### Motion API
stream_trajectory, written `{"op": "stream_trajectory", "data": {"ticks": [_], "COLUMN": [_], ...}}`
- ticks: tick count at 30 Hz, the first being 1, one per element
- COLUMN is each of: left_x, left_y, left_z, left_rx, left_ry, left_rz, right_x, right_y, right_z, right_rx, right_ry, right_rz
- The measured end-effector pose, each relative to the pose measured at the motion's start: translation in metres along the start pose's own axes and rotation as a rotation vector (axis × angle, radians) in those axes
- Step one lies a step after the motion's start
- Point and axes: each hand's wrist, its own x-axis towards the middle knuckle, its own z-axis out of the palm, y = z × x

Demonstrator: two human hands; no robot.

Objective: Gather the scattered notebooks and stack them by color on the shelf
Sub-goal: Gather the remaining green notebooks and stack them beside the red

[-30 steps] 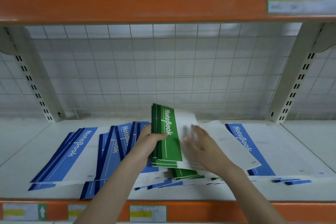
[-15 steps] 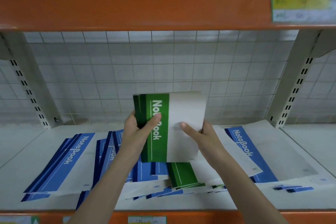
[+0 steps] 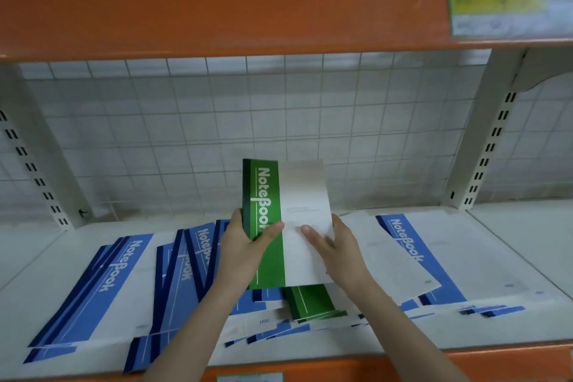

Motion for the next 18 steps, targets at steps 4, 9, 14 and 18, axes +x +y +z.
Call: {"op": "stream_trajectory", "data": {"ticks": [4, 9, 14, 18], "left_x": [0.000, 0.003, -0.004, -0.016], "left_y": [-0.003, 0.012, 0.034, 0.049], "left_z": [0.012, 0.047, 0.104, 0.161], "left_rx": [0.168, 0.118, 0.104, 0.049], "left_ry": [-0.098, -0.197, -0.328, -0.468], "left_rz": [-0.168, -0.314, -0.303, -0.316], "right_x": [-0.005, -0.014, -0.034, -0.056], "right_y": [0.002, 0.001, 0.000, 0.008], "right_z": [-0.012, -0.052, -0.108, -0.158], "right_rx": [-0.189, -0.309, -0.232, -0.240], "right_ry": [0.012, 0.129, 0.266, 0.420], "right_rz": [0.249, 0.349, 0.431, 0.453]}}
